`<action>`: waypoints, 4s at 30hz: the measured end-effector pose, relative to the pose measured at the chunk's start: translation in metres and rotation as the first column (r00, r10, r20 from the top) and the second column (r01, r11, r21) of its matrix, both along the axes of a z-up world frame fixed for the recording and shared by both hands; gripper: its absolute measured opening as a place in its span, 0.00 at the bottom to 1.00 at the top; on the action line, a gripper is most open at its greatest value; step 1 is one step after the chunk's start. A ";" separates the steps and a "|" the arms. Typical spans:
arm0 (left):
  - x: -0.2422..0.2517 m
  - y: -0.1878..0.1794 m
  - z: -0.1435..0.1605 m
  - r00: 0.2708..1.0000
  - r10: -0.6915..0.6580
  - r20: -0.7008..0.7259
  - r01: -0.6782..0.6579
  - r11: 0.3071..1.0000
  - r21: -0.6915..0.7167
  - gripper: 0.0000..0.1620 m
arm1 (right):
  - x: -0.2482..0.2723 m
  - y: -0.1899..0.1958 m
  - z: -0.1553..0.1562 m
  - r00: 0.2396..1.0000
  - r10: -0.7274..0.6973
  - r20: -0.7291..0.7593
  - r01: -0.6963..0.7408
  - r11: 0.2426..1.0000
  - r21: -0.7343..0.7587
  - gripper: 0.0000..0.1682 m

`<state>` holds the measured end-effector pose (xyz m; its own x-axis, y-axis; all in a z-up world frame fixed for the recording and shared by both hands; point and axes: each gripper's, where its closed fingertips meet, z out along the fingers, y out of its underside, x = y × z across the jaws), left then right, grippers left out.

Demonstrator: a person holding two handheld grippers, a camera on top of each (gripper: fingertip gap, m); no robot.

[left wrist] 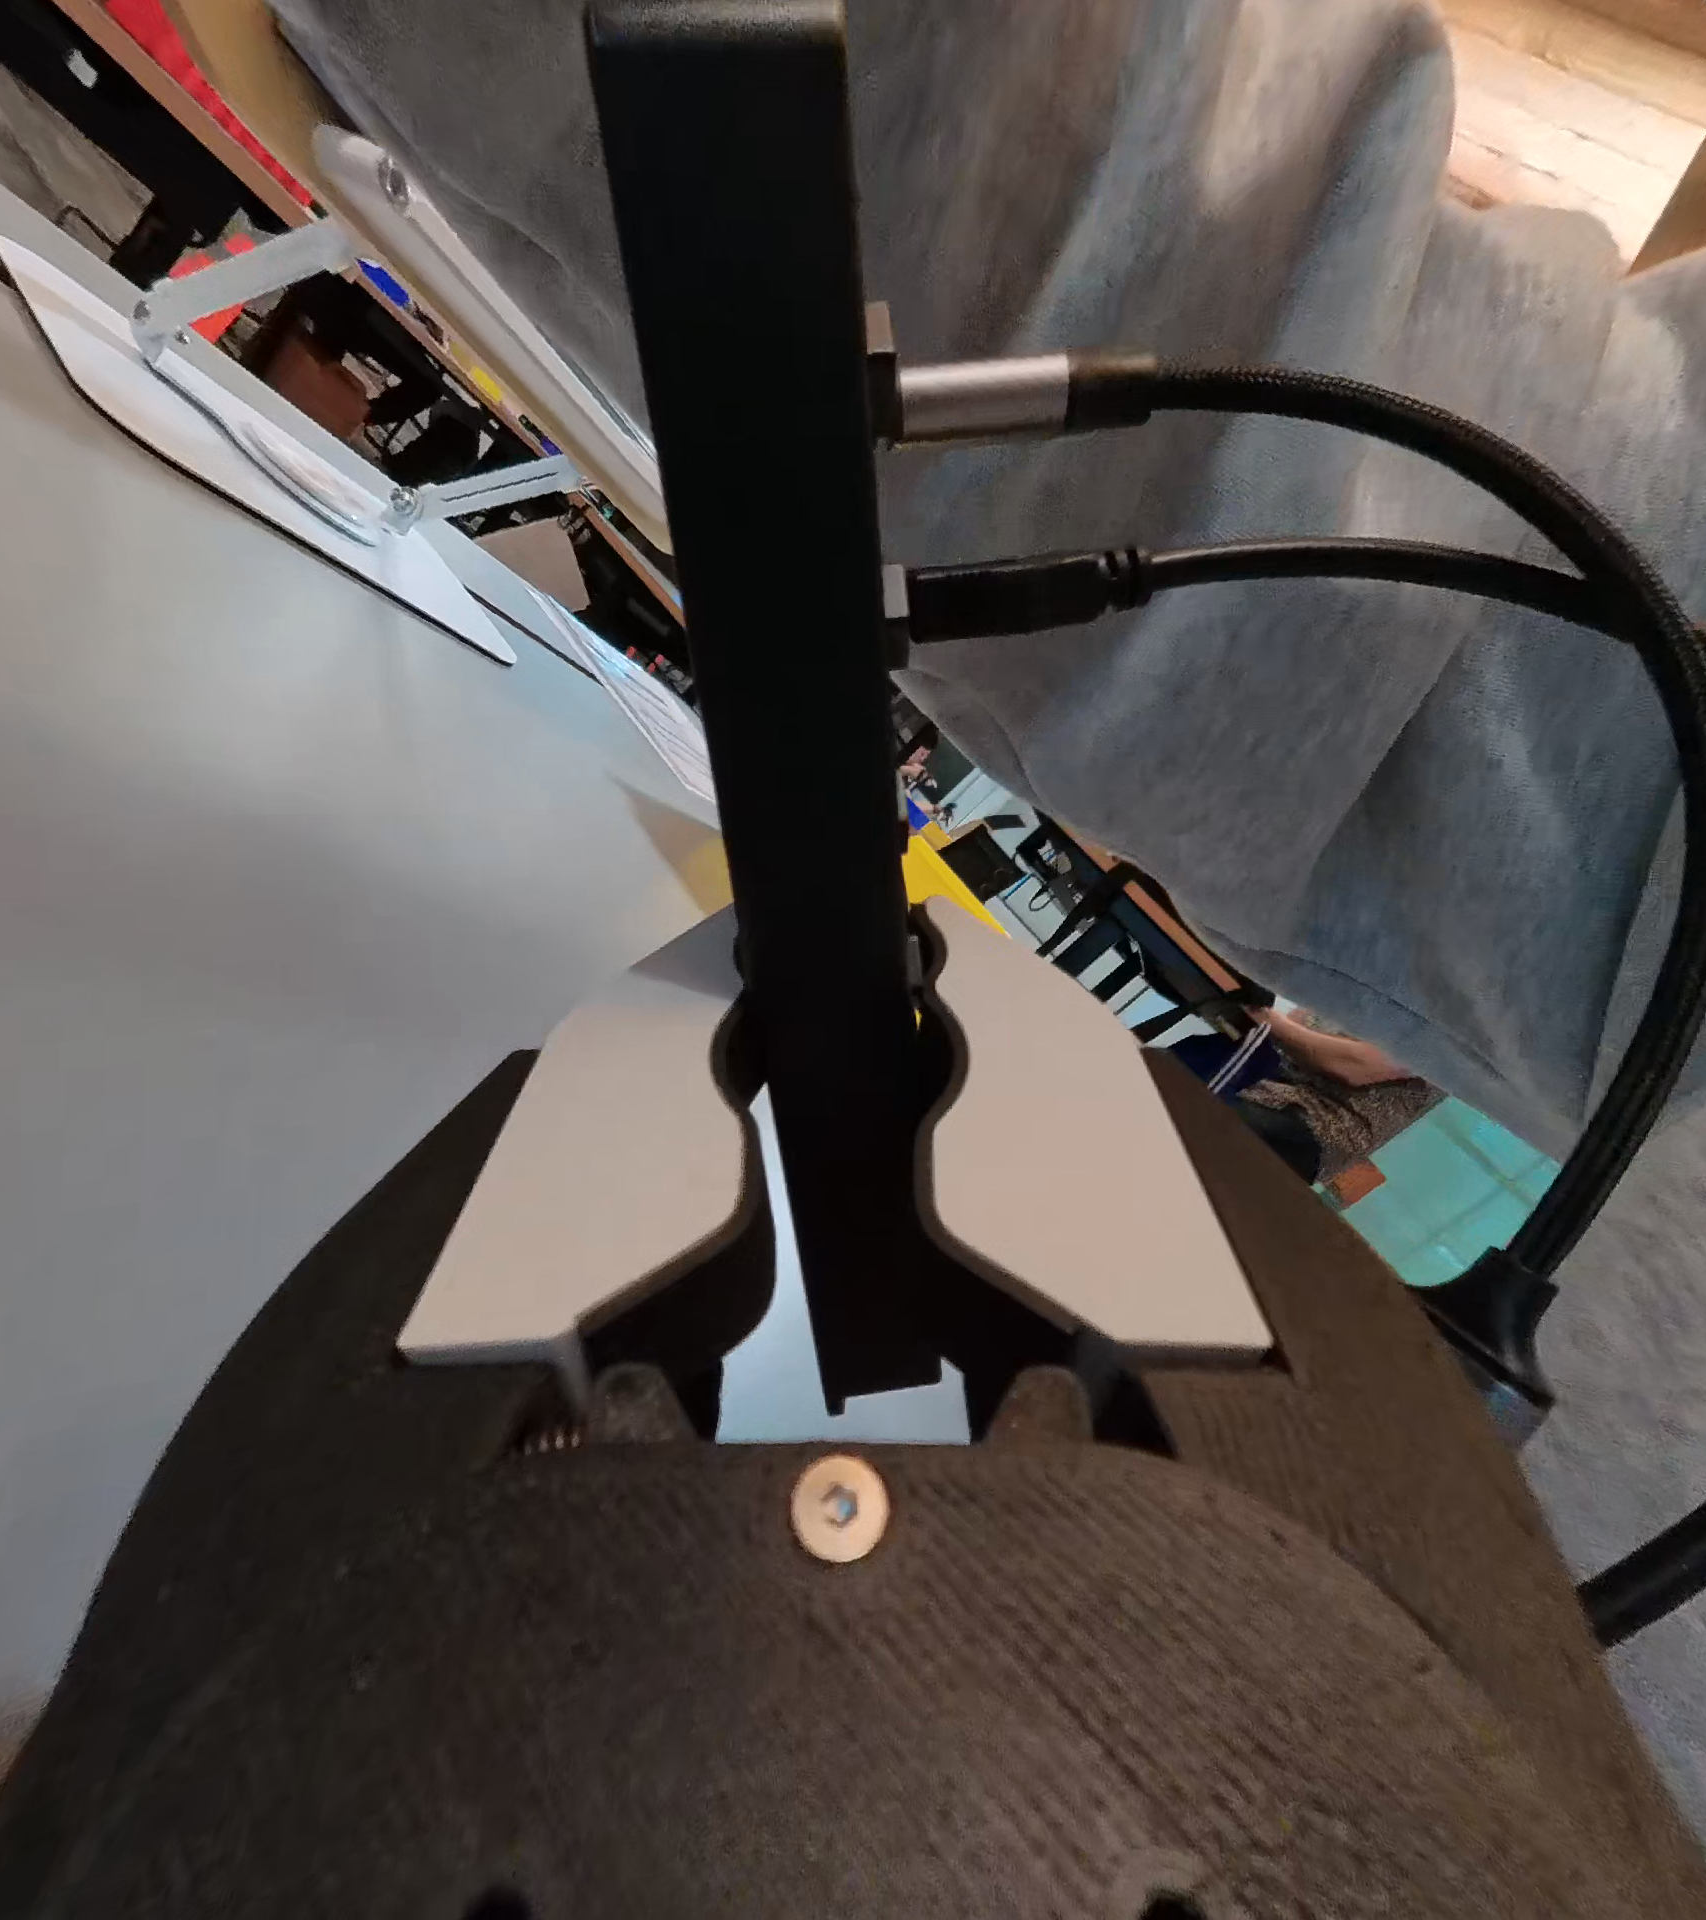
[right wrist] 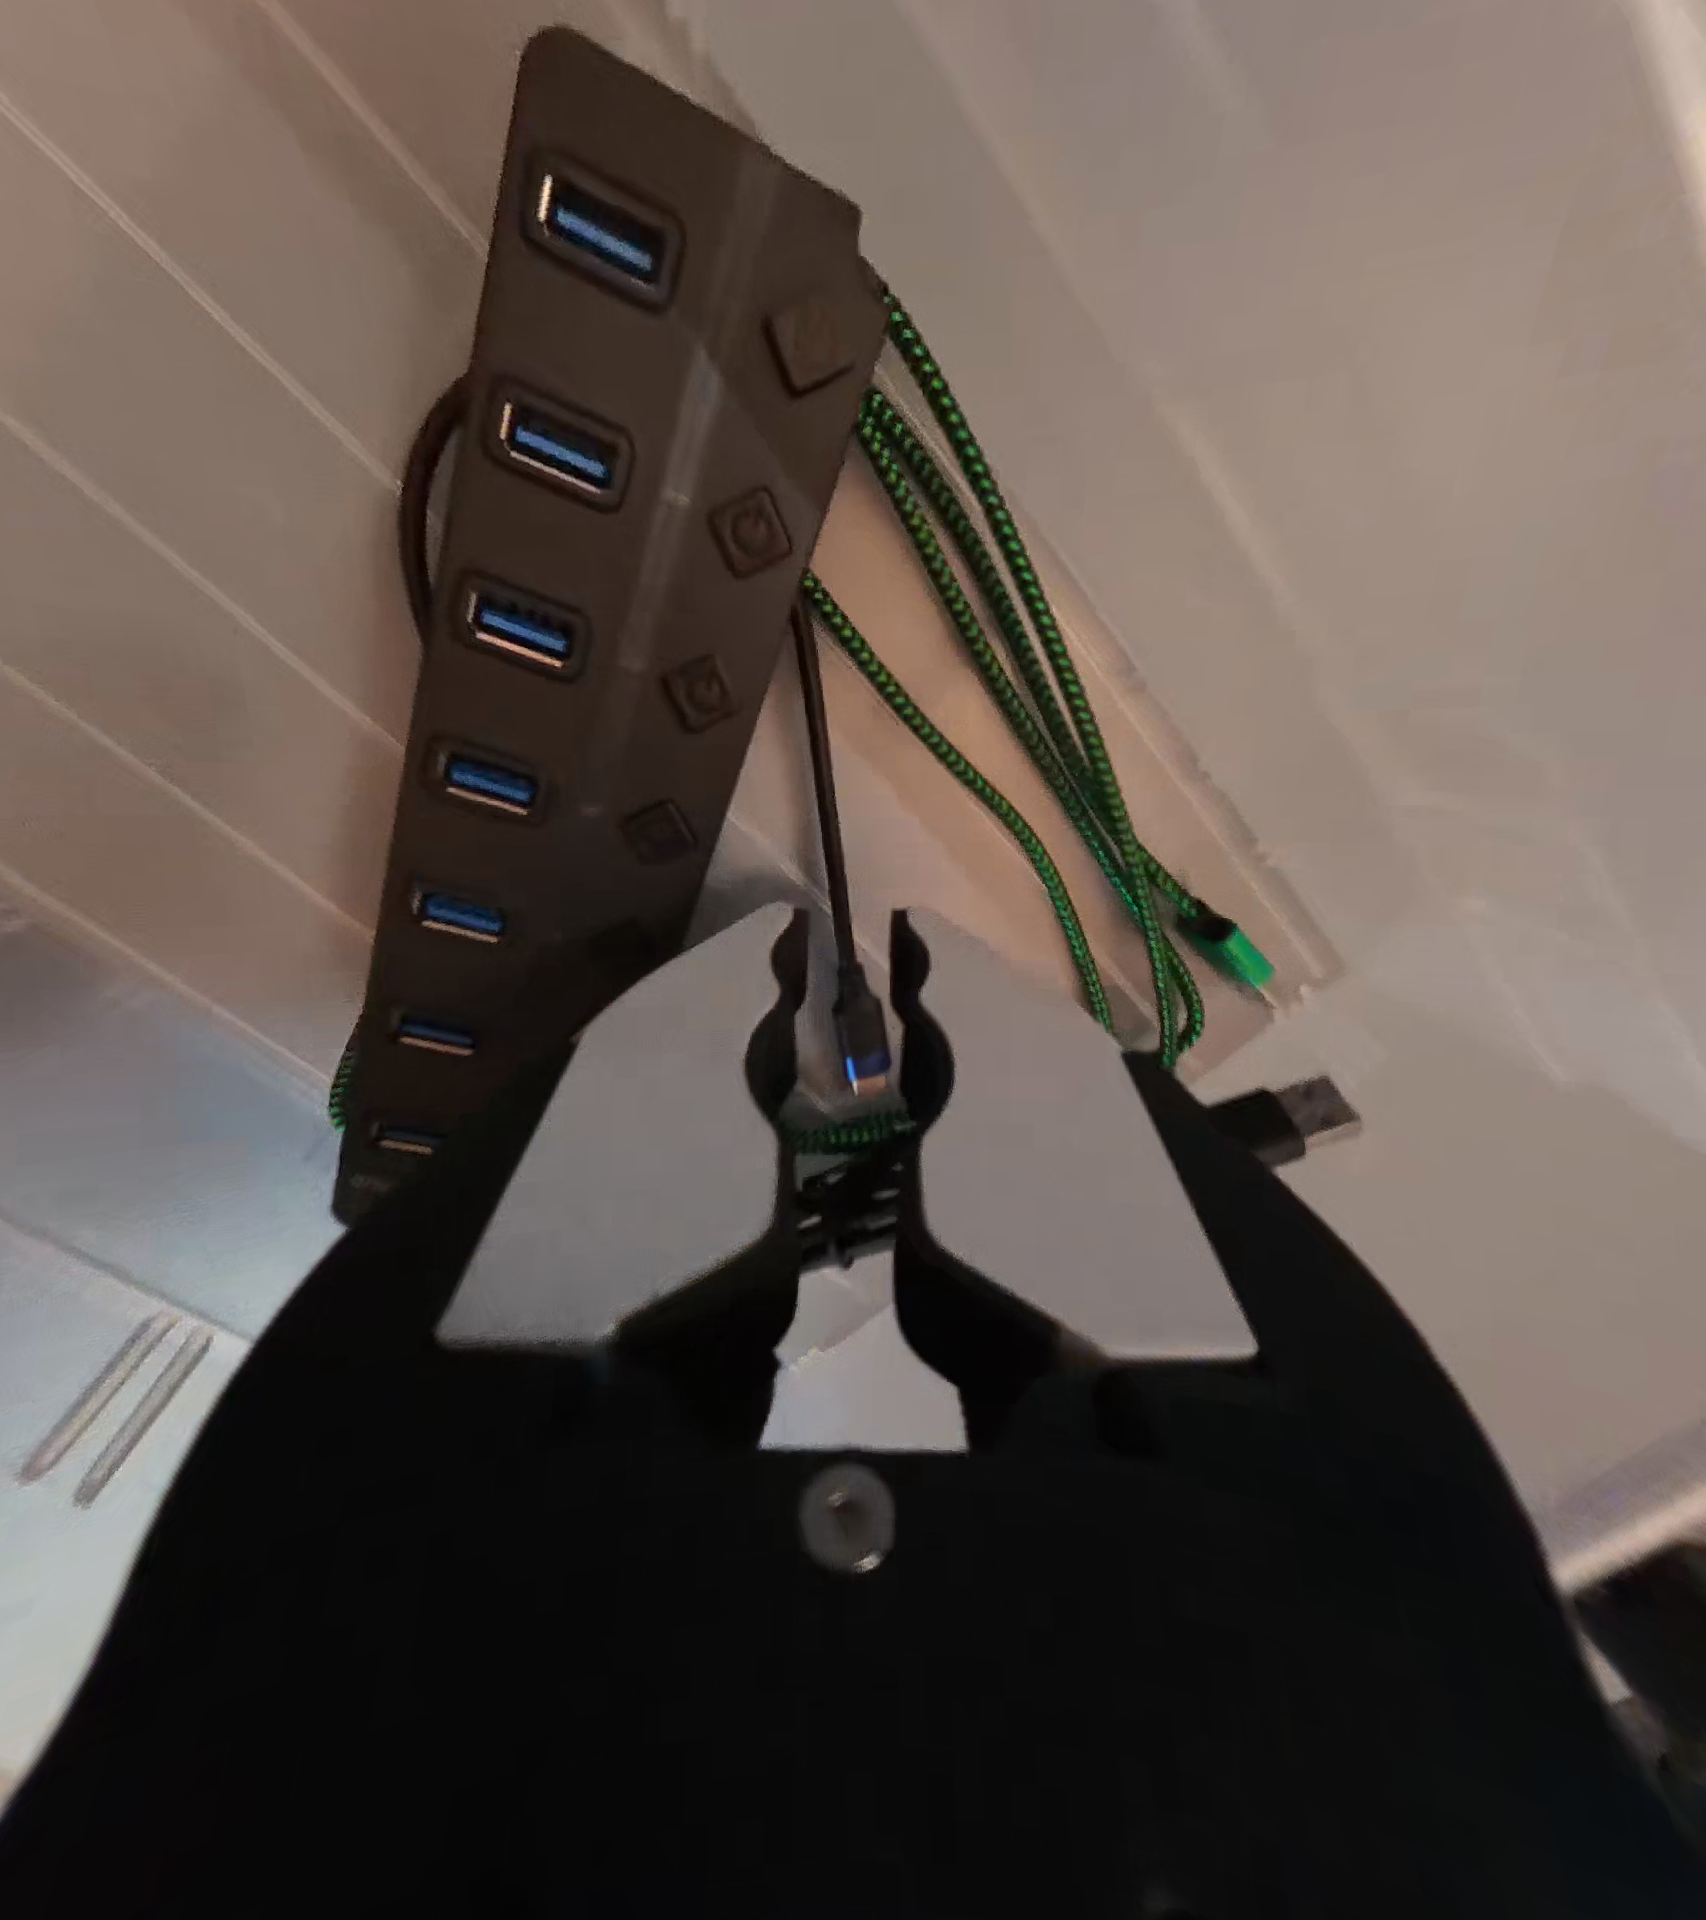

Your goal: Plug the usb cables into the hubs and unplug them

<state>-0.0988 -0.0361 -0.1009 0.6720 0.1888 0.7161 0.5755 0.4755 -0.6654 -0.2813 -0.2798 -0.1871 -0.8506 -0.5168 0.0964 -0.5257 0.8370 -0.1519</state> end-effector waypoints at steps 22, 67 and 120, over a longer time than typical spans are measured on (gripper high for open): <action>0.001 0.002 -0.002 1.000 -0.010 0.026 0.010 1.000 0.010 0.16 | 0.010 -0.019 0.159 0.984 -0.120 0.131 0.167 0.874 -0.456 0.02; 0.000 0.003 -0.003 1.000 -0.012 0.013 0.012 1.000 -0.011 0.16 | -0.035 -0.048 0.120 0.879 -0.432 0.202 0.476 0.769 -0.426 0.02; 0.009 0.014 -0.005 0.991 -0.126 0.049 0.126 0.992 0.009 0.16 | 0.088 0.031 -0.020 0.446 0.864 -0.234 -0.751 0.503 0.428 0.25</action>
<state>-0.0896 -0.0217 -0.1057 0.6542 0.1008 0.7496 0.6628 0.4010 -0.6324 -0.1934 -0.2490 -0.2069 0.0562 -0.9965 0.0622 -0.9369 -0.0311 0.3483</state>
